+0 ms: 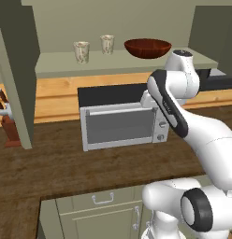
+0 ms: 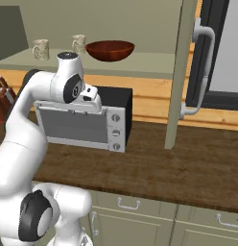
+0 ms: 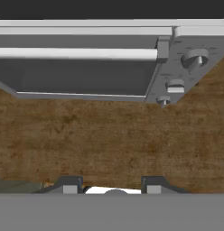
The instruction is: Gather all objects into one cabinet and sort the glasses and bowls to opposite sides.
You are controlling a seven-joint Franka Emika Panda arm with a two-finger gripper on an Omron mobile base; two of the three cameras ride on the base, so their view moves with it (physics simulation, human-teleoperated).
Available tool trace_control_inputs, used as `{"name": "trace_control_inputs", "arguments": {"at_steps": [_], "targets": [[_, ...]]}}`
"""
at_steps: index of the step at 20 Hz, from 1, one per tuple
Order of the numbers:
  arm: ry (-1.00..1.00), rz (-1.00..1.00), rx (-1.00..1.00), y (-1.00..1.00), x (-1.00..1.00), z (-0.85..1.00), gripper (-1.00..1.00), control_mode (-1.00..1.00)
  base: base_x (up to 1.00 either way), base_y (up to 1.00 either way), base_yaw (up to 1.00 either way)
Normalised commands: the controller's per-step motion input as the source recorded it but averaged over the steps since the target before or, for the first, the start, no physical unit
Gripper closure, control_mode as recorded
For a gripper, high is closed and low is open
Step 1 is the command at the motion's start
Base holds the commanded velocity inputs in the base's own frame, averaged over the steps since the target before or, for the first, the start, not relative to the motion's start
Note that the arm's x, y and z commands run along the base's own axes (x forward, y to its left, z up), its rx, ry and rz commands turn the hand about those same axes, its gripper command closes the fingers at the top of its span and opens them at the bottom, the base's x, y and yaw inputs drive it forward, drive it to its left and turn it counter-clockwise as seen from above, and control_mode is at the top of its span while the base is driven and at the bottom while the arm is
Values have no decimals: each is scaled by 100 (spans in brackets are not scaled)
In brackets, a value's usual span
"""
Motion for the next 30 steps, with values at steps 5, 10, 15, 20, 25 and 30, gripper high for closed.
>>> {"name": "trace_control_inputs", "arguments": {"at_steps": [5, 10, 15, 20, 25, 30], "targets": [[-3, 0, 0, 7, -47, 0, -100, -100, 0, 0, 0], [-11, 0, 0, 9, -100, 14, -100, -100, 0, 0, 0], [-4, 0, 0, 0, -88, 61, -100, -100, 0, 0, 0], [0, 0, 0, 2, -41, 76, -100, -100, 0, 0, 0], [0, 0, -1, 4, -42, 32, -100, -100, 0, 0, 0], [-4, 0, 0, 3, -67, 0, -100, -100, 0, 0, 0]]}}
